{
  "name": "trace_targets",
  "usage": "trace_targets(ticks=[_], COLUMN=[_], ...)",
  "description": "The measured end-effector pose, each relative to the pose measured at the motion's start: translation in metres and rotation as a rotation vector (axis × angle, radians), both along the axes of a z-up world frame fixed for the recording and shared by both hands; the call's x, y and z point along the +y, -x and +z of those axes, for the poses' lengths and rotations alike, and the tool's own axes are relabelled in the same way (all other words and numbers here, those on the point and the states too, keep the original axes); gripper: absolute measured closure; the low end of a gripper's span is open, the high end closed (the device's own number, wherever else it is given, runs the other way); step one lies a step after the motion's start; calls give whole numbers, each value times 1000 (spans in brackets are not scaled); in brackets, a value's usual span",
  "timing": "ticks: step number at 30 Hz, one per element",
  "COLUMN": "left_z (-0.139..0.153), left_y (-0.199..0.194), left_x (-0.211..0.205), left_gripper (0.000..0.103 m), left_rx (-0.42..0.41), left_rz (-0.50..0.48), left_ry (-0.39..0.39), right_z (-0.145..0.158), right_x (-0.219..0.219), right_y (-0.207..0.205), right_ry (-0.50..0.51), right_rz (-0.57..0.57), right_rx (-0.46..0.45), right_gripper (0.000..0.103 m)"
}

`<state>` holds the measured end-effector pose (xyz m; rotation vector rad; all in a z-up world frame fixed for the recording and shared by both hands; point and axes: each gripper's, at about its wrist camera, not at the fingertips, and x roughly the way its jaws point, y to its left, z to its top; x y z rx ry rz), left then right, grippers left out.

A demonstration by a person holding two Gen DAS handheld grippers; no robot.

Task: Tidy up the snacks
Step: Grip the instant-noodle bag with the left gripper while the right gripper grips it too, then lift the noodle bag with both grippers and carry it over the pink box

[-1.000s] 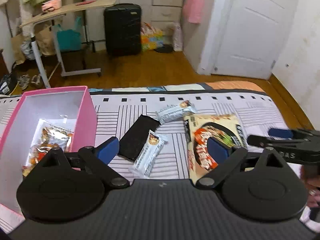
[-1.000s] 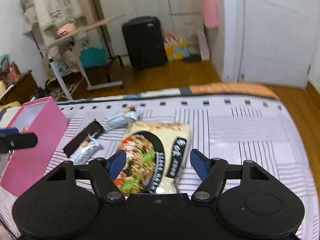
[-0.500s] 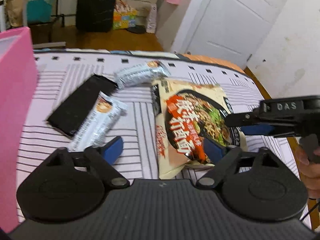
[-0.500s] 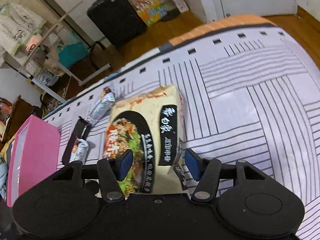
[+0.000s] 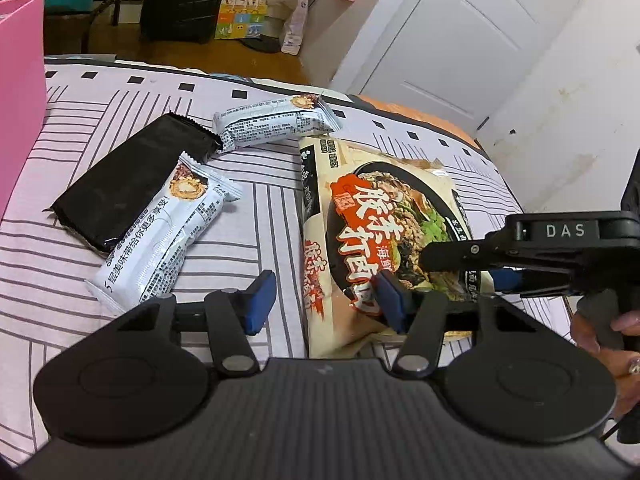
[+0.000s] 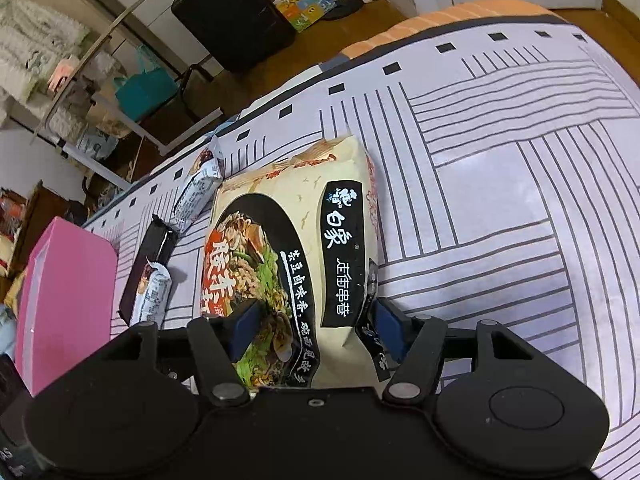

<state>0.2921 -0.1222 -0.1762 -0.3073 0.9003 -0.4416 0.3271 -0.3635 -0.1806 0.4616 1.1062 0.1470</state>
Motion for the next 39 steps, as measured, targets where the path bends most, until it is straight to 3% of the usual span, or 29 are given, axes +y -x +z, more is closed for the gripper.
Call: trace_targets(ticks=[5, 9, 13, 18, 22, 29, 39], left_z=[-7, -6, -1, 8, 16, 38, 59], left_y=[-8, -2, 6, 11, 19, 44, 87], left_x=[0, -10, -15, -15, -23, -23, 2], left_gripper=[53, 52, 51, 49, 49, 49, 49], left_rx=[84, 39, 14, 78, 85, 47, 35], left_rz=[-74, -109, -142, -165, -206, -214, -209], left_ry=[100, 42, 36, 79, 37, -36, -81], right_z=[-5, -3, 6, 10, 18, 33, 56], right_x=[2, 11, 18, 16, 18, 23, 55], right_y=[-2, 2, 5, 12, 24, 48, 95], right_ry=[13, 53, 87, 84, 107, 46, 88], right_rz=[28, 56, 94, 94, 125, 155, 211], right_rx=[-10, -33, -24, 45, 70, 96, 18], right_gripper=[29, 27, 33, 33, 33, 33, 35])
